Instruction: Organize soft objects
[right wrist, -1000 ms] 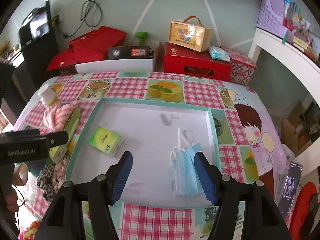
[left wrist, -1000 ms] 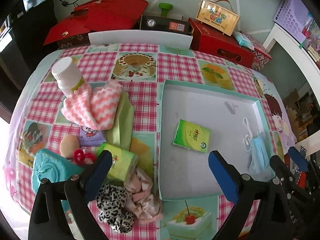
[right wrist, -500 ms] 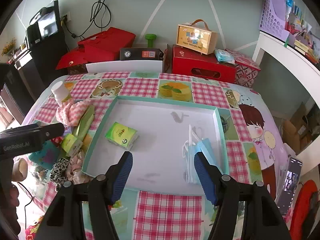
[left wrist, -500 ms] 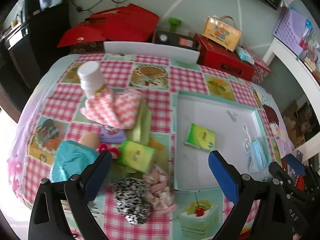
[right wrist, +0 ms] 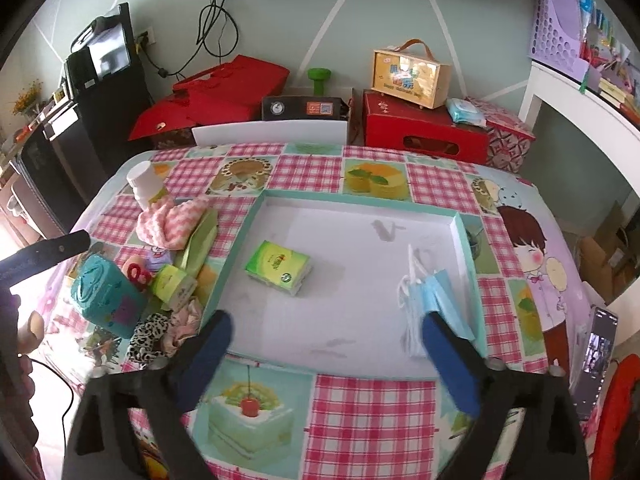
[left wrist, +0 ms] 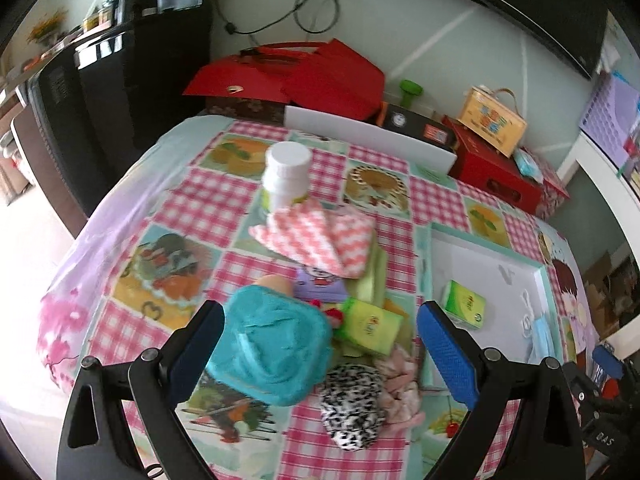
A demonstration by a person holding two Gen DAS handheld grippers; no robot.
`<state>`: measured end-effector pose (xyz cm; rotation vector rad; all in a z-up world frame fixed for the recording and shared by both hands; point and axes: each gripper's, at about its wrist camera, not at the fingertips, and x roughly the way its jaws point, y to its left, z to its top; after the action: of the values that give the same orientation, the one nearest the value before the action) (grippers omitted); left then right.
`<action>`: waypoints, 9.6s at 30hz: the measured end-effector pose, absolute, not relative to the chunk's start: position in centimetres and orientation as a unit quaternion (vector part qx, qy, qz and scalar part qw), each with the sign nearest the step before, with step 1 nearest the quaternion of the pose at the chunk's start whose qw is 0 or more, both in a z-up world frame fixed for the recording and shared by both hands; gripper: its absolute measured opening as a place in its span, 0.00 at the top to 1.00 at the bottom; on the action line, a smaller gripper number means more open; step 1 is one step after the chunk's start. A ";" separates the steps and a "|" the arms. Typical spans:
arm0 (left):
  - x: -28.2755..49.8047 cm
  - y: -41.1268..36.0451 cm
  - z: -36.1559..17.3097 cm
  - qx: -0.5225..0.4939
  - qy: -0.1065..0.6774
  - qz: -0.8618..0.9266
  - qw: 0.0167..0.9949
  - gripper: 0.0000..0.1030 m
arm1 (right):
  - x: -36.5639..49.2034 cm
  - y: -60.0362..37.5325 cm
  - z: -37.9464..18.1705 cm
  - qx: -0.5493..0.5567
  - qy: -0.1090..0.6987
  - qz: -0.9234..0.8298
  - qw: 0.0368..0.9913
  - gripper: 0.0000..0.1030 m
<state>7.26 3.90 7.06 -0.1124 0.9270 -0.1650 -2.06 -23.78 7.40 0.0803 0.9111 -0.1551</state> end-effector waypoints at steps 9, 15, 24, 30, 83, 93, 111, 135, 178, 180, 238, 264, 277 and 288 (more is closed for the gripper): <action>7.4 8.8 6.5 -0.089 0.442 -0.045 0.891 0.06 | -0.9 -21.9 6.5 0.019 0.464 -0.075 0.883 0.00; 7.9 11.1 5.7 -0.101 0.445 -0.030 0.889 0.06 | 0.1 -20.9 5.7 0.015 0.476 -0.064 0.877 0.00; 9.5 13.2 4.1 -0.105 0.459 -0.023 0.882 0.06 | 1.8 -17.4 4.4 -0.025 0.485 -0.029 0.874 0.00; 11.3 13.7 3.8 -0.080 0.469 -0.045 0.879 0.06 | 3.9 -16.0 4.1 -0.014 0.485 -0.003 0.875 0.00; 28.6 -0.5 -6.4 -0.024 0.693 -0.189 0.695 0.58 | 19.6 -10.5 -6.0 0.026 0.581 0.132 0.802 0.74; 27.8 1.5 -5.7 -0.066 0.671 -0.201 0.711 0.84 | 18.9 -10.2 -6.1 0.042 0.575 0.148 0.804 0.90; 24.0 5.7 0.3 -0.154 0.577 -0.233 0.768 0.85 | 16.4 -14.0 -3.3 0.132 0.527 0.158 0.825 0.93; 17.4 4.5 14.3 -0.179 0.380 -0.242 0.875 0.85 | 9.9 -22.6 8.8 0.204 0.353 0.102 0.908 0.93; 15.2 -19.7 1.0 -0.078 0.512 -0.308 0.798 0.85 | 2.0 -43.4 4.1 0.329 0.355 -0.121 0.867 0.92; 15.3 -19.7 0.2 -0.073 0.518 -0.301 0.797 0.85 | 2.5 -43.3 3.7 0.330 0.360 -0.118 0.864 0.92; 16.3 -17.5 -1.3 -0.036 0.539 -0.205 0.816 0.42 | 7.8 -39.8 -1.1 0.289 0.466 -0.102 0.830 0.68; 17.1 -15.6 -1.1 -0.040 0.521 -0.152 0.839 0.18 | 7.0 -40.2 0.5 0.248 0.435 -0.146 0.853 0.00; 17.2 -15.3 -0.9 -0.049 0.520 -0.153 0.839 0.18 | 7.7 -38.2 2.0 0.145 0.437 -0.156 0.874 0.00; 17.5 -14.0 -0.3 -0.069 0.517 -0.153 0.839 0.18 | 8.2 -37.2 1.9 0.155 0.446 -0.134 0.871 0.00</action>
<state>17.46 -14.05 -0.30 -0.1460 1.0934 -0.3244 8.18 -37.16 1.89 0.3248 0.9323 -0.2809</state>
